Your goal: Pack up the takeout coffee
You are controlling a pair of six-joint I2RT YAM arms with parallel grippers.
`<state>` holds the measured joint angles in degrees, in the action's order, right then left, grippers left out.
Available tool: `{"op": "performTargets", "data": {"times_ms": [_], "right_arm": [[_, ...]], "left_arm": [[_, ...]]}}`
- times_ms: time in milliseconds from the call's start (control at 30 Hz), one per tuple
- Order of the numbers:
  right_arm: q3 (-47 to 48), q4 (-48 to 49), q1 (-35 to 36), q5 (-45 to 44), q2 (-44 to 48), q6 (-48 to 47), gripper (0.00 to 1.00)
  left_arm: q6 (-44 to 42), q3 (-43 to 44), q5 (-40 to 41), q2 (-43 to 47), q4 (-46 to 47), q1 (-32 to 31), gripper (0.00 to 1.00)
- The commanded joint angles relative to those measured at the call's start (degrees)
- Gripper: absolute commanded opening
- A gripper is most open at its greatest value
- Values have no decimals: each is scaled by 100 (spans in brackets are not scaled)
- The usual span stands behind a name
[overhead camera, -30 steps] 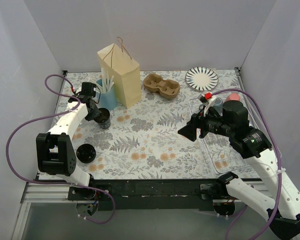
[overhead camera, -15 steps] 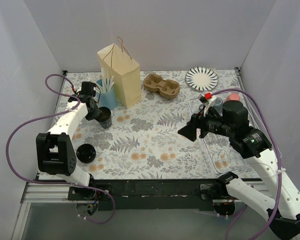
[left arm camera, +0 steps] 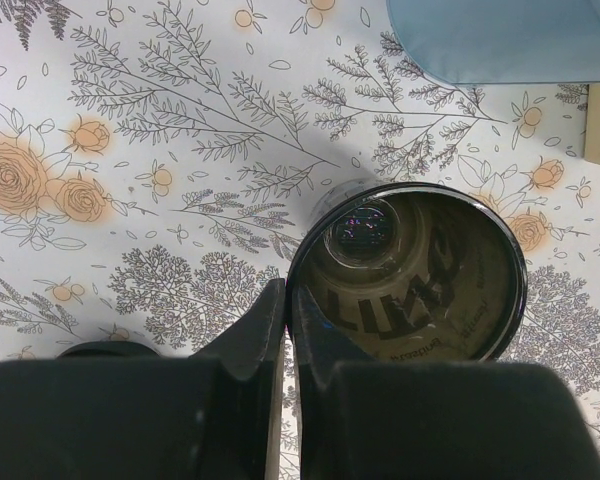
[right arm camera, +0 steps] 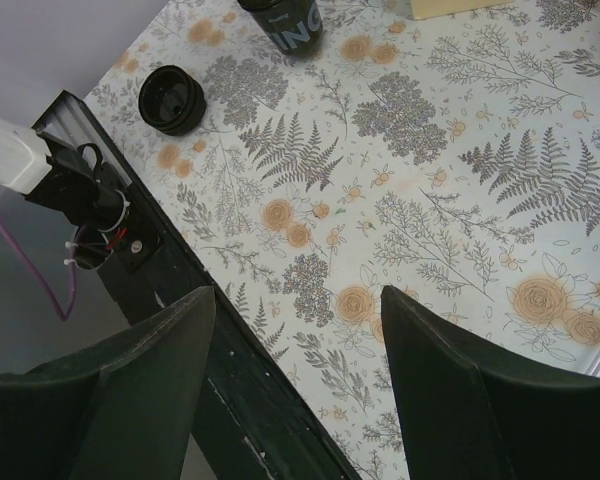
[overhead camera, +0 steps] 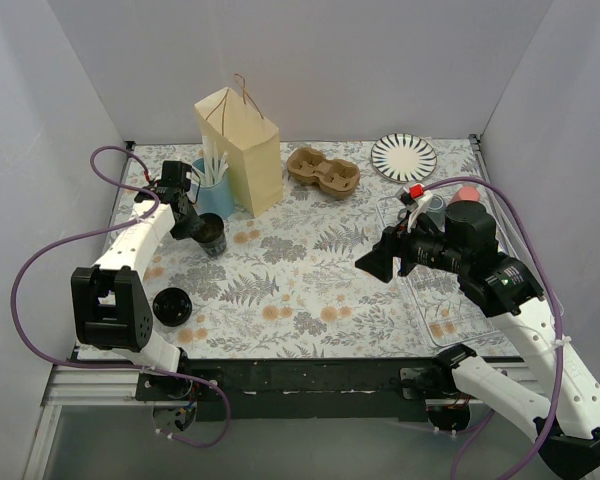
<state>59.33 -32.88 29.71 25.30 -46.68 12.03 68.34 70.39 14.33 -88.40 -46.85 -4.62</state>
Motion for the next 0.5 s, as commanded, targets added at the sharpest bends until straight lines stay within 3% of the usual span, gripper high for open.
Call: {"op": "performTargets", "data": {"times_ms": [0, 33, 100, 167, 300, 367, 467], "right_arm": [[26, 230, 17, 107, 9, 71, 75], [26, 230, 17, 107, 18, 71, 75], [35, 221, 26, 115, 27, 71, 75], [43, 212, 17, 107, 44, 89, 75], [61, 203, 8, 107, 53, 89, 75], [61, 203, 17, 98, 71, 97, 75], [44, 203, 17, 107, 80, 98, 75]], "left_arm": [[-84, 98, -35, 157, 0, 23, 0], [-110, 98, -53, 148, 0, 23, 0], [-110, 98, -27, 139, -17, 23, 10], [-145, 72, -26, 113, -17, 23, 0], [-154, 1, -114, 130, 53, 23, 0], [-145, 19, -79, 69, 1, 23, 10], [-180, 36, -44, 68, -43, 23, 15]]}}
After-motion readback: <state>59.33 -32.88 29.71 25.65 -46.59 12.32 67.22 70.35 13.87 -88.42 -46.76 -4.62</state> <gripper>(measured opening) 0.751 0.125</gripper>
